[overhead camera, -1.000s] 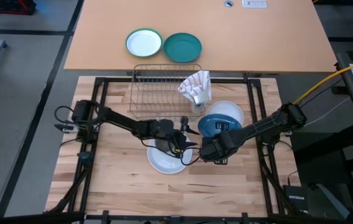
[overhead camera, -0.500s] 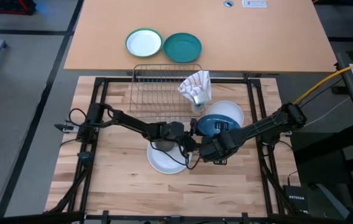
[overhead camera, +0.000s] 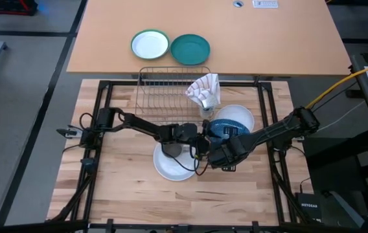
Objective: Sort dishes
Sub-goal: Put the blue patterned plate in the dish rack
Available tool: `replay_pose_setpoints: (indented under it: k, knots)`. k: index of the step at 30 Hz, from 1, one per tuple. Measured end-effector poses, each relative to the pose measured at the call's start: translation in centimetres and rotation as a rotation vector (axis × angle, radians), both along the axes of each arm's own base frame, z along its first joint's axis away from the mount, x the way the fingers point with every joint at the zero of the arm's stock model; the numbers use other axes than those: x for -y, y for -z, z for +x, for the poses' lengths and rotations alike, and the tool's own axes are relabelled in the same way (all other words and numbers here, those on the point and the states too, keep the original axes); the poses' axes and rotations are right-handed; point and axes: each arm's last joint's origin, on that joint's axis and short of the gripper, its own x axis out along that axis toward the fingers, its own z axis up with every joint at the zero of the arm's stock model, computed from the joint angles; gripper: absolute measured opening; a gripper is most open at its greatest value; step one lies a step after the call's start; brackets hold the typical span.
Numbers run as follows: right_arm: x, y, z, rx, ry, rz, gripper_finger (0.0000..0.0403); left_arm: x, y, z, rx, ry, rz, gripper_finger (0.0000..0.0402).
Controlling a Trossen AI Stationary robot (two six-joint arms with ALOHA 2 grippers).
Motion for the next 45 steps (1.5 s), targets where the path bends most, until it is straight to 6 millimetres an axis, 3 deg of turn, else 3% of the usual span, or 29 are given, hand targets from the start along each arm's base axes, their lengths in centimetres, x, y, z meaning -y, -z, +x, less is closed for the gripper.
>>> replay_pose_setpoints:
  k: [14,27,40,45]
  knots:
    - [-0.3,-2.0,0.8,0.081,-0.002,0.023,0.0021,-0.4,0.0,0.0,0.0,0.008,0.001,0.0197]
    - [-0.2,-2.1,0.7,0.069,-0.02,0.018,0.0029,-0.1,0.0,0.0,-0.003,0.01,0.026,0.003]
    - [-0.4,-2.2,0.5,0.032,-0.054,0.062,0.0055,1.2,0.1,-0.1,-0.006,0.061,0.12,0.0029]
    - [-0.5,-3.9,0.8,0.068,-0.103,0.074,0.0055,1.2,0.0,-0.1,-0.002,0.066,0.125,0.0029]
